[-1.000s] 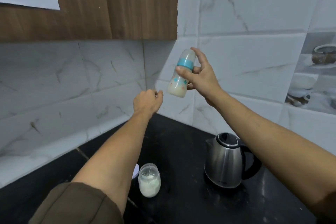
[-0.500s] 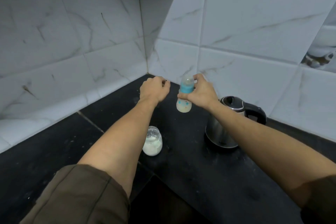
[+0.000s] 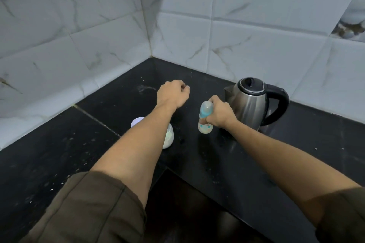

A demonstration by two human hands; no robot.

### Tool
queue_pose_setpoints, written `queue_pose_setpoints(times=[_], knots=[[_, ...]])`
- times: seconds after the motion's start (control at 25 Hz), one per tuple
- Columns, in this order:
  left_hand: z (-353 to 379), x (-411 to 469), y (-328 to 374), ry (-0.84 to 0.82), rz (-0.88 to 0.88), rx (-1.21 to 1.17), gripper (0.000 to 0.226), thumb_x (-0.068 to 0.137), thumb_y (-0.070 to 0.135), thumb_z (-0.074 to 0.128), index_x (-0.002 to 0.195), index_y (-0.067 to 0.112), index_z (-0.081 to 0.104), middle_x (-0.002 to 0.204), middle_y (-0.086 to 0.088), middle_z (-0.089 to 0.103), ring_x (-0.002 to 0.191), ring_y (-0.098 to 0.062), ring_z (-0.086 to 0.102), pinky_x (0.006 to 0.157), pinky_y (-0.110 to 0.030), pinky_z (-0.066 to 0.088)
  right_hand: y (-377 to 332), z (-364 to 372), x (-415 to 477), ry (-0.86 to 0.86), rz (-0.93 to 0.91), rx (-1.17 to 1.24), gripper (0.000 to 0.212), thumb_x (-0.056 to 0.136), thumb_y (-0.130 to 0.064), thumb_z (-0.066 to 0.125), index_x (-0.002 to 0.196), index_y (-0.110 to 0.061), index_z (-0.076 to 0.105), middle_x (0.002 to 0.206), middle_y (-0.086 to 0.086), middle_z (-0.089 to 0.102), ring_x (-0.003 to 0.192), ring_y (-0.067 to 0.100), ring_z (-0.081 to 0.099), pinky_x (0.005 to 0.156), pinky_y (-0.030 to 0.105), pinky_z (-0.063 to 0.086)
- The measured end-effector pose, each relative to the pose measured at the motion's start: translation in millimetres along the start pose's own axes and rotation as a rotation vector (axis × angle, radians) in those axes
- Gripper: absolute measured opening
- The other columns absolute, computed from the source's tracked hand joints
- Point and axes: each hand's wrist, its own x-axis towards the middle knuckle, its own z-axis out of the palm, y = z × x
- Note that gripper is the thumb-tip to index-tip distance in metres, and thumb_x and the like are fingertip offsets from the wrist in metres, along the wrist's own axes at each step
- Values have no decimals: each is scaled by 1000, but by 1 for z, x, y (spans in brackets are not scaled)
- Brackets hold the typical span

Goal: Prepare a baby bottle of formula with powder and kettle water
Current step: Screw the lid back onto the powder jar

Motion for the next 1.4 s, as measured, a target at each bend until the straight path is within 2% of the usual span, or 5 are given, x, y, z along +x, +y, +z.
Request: queue_pose_setpoints(times=[0.48,0.76,0.92,1.08,1.4], knots=[[8,-6,-26,-41,-39,14,33,103,41,51,119,24,75,107,2,78,104,-28,70,87,-37,54,7,26,-10,-89,94,-58,79,70,-26,96,129,-20,44,125,10,64,108,29,66,91,45,60],[-21,-2,-44,15,-66,-3,33,102,41,51,118,24,75,109,2,78,106,-28,70,90,-39,56,-22,-1,-4,-27,55,43,131,66,-54,93,165,-15,16,162,15,35,147,33,42,118,48,41],[-47,-2,-68,91,-98,5,35,104,40,51,124,22,73,110,0,77,105,-27,70,87,-37,54,-71,-4,0,200,-135,136,78,88,-51,74,153,-17,45,147,9,53,134,28,54,110,41,46],[-69,-7,-102,155,-164,42,34,105,39,52,127,21,72,111,-3,77,106,-28,70,81,-35,48,-132,25,11,98,-299,47,34,97,-33,63,128,-20,70,107,-2,74,109,25,69,97,39,54],[-74,-12,-175,110,-273,39,36,103,29,53,136,23,67,118,-1,76,111,-27,69,83,-36,51,-183,118,43,-269,-418,-343,54,91,-26,73,143,-18,60,136,5,65,120,25,64,98,41,56]])
